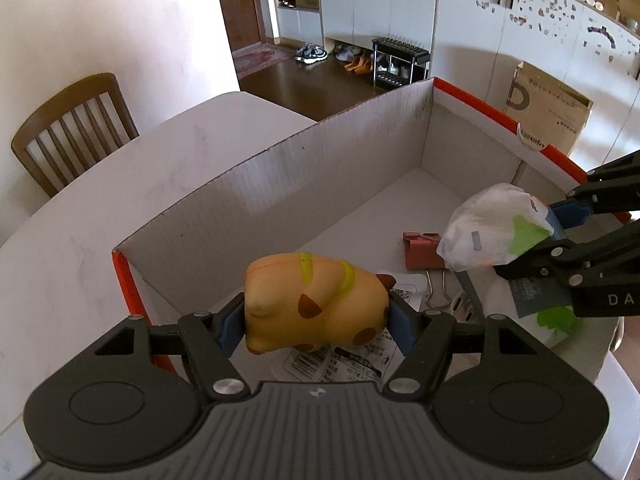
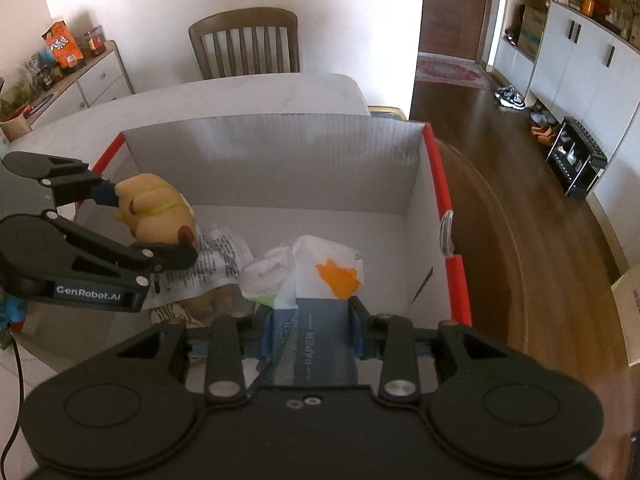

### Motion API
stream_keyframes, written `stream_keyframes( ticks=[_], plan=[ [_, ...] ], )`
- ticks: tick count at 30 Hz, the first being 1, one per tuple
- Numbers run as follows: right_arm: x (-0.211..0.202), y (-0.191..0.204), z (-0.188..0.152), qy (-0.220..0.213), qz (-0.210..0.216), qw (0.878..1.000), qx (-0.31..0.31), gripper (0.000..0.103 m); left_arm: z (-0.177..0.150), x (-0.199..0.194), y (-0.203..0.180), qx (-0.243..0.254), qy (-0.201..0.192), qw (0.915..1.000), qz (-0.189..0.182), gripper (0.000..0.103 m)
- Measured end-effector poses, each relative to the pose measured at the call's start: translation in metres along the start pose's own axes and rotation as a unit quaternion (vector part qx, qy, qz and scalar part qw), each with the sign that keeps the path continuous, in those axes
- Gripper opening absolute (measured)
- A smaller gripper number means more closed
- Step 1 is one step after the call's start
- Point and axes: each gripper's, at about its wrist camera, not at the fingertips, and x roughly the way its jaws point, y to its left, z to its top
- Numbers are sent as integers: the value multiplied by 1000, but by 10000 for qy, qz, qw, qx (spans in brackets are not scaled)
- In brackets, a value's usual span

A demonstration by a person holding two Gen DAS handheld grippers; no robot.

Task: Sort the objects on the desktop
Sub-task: 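Open both tools to drop the yellow toy and tissue pack in the box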

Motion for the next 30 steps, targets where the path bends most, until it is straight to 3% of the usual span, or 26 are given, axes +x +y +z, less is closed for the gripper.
stream_keyframes(
  ticks=[10,14,30],
  plan=[
    [0,2,-4,59,66,9999,54,50,1,-2,-3,69,61,10000,-9,74],
    [-9,3,-5,-68,31,10000,-22,63,-1,-6,-3,86,-28,10000,-5,79],
    [-53,6,-1,-481,235,9986,49,64,-8,-51,-4,-63,-548,9979,-350,82]
  ],
)
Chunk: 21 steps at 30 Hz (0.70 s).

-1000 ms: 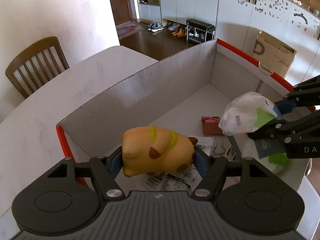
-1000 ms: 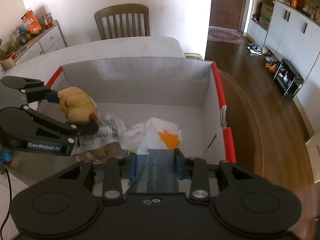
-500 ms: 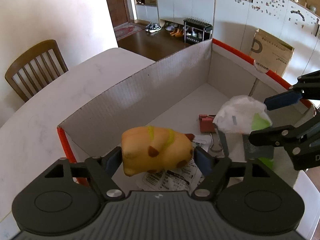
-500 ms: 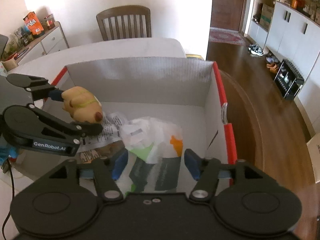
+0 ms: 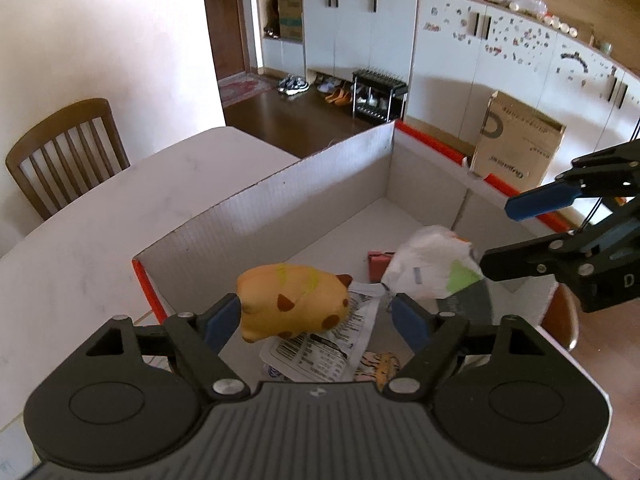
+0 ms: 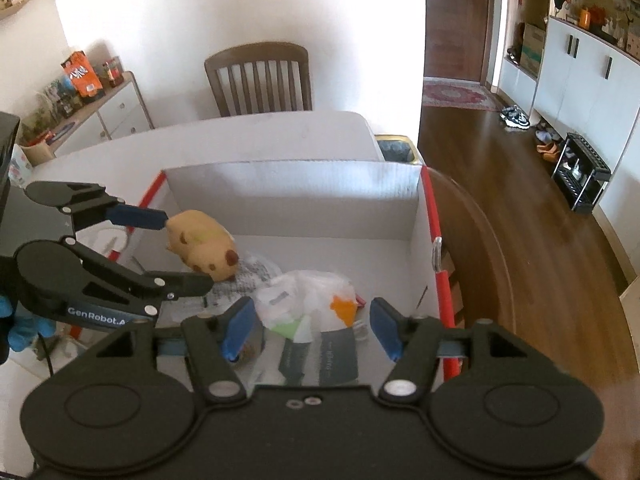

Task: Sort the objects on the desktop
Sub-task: 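Open both tools to drop the yellow toy and tissue pack in the box, then withdraw both tools from the box back toward the placemat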

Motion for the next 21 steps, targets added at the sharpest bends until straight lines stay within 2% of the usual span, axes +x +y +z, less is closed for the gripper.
stream_keyframes(
  ticks=[10,12,14,21],
  plan=[
    [-22,20,3,-214,81,9997,-31,66,-10,-40,9,-267,-332,9990,-146,82],
    [-27,26,4,-279,100,9996,-33,67,-13,-48,12,-312,-384,9986,-182,82],
    [-32,32,3,-361,108,9993,-64,74,-18,-56,16,-352,-418,9983,-204,82],
    [-38,61,1,-463,96,9988,-135,78,-40,-80,30,-417,-473,9977,-267,82]
  ],
)
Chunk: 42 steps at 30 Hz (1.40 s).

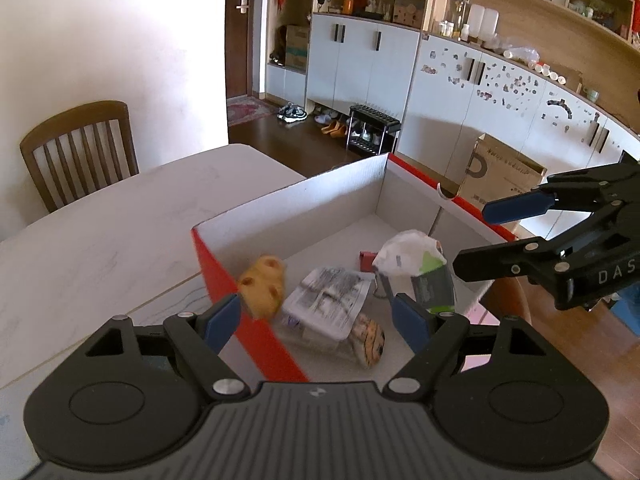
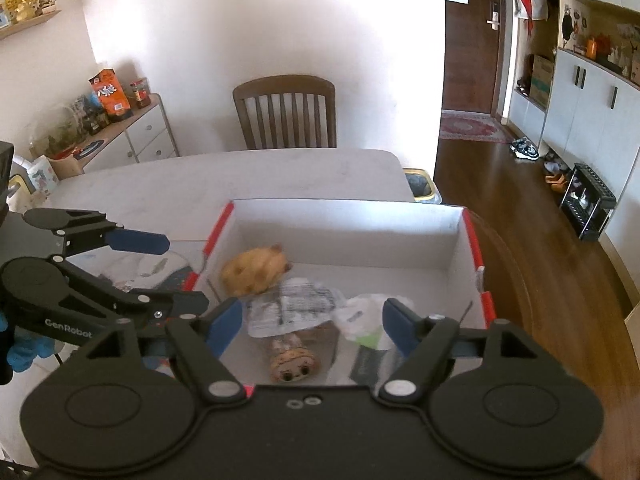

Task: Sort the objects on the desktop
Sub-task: 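Withdraw both tools from the box back toward the placemat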

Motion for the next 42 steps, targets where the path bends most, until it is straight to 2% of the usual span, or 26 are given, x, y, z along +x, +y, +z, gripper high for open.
stream_keyframes(
  ticks=[6,8,11,12,13,14,23,29,37,42],
  plan=[
    [-3,25,-3,-64,10,10000,-12,79,-17,-22,14,-36,-92,9999,-34,83],
    [-4,35,-4,-86,23,10000,-20,80,-23,-30,19,-31,-136,9999,-20,88],
    [-5,50,-5,-114,7,9999,0,81,-29,-42,25,-45,-189,9998,-47,90],
    [-5,54,-6,-118,8,9999,20,81,-32,-46,28,-53,-206,9998,-56,92],
    [-5,58,-7,-125,11,9999,36,82,-35,-51,30,-62,-226,9997,-53,100],
    [-6,63,-8,-133,5,9999,50,83,-38,-55,32,-67,-262,9996,-41,103],
    [-6,103,-17,-232,87,9996,135,86,-67,-85,59,-124,-236,9996,-19,103],
    [-1,132,-19,-238,93,9996,113,87,-89,-105,81,-134,-285,9994,164,103],
    [9,167,-24,-183,86,9998,45,87,-114,-116,111,-264,-176,9992,227,103],
    [17,185,-25,-108,72,9999,-47,87,-130,-118,117,-177,-137,9995,227,103]
  ],
)
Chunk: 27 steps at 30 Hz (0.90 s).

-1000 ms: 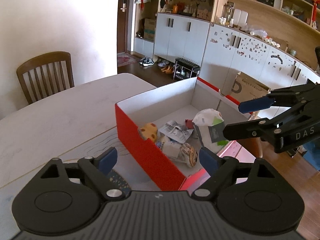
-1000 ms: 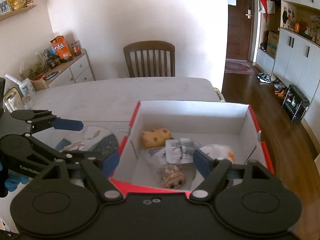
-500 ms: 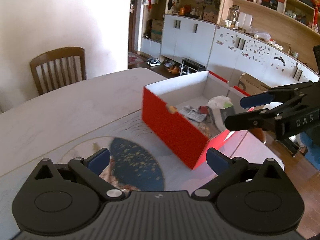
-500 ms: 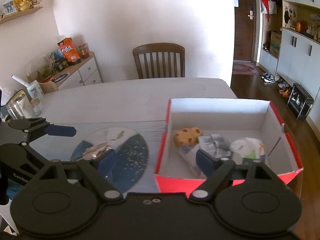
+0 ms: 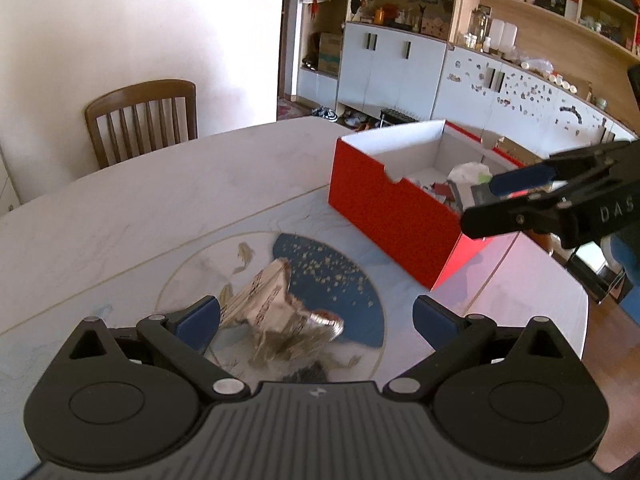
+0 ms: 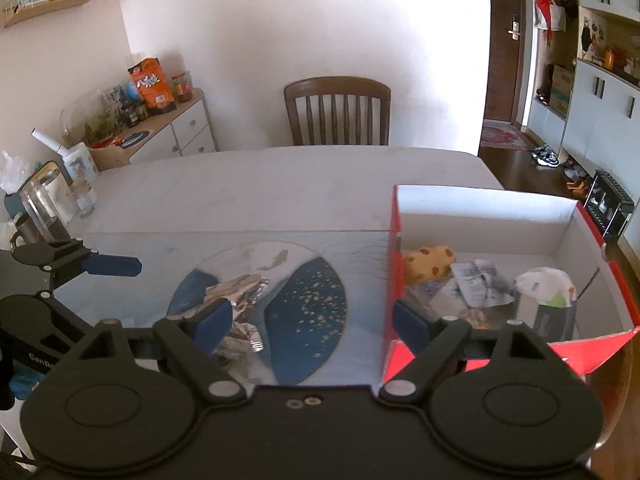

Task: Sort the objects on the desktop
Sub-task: 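Withdraw both tools from the box back toward the placemat, then grasp the clear bag of dark items with left tool while right tool grasps silver snack bag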

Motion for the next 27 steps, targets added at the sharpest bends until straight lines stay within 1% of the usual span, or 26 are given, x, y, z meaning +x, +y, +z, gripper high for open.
stream_keyframes(
  ticks=[10,18,22,27],
  plan=[
    [25,23,-1,224,45,9997,-72,87,-24,14,8,-126,232,9996,32,103],
    [60,40,1,517,195,9982,-234,87,-48,38,11,-316,498,9983,18,103],
    [82,48,2,751,244,9965,-262,87,-56,49,13,-416,536,9976,134,103],
    [105,56,4,941,267,9947,-306,87,-61,57,14,-532,529,9970,202,102]
  ],
)
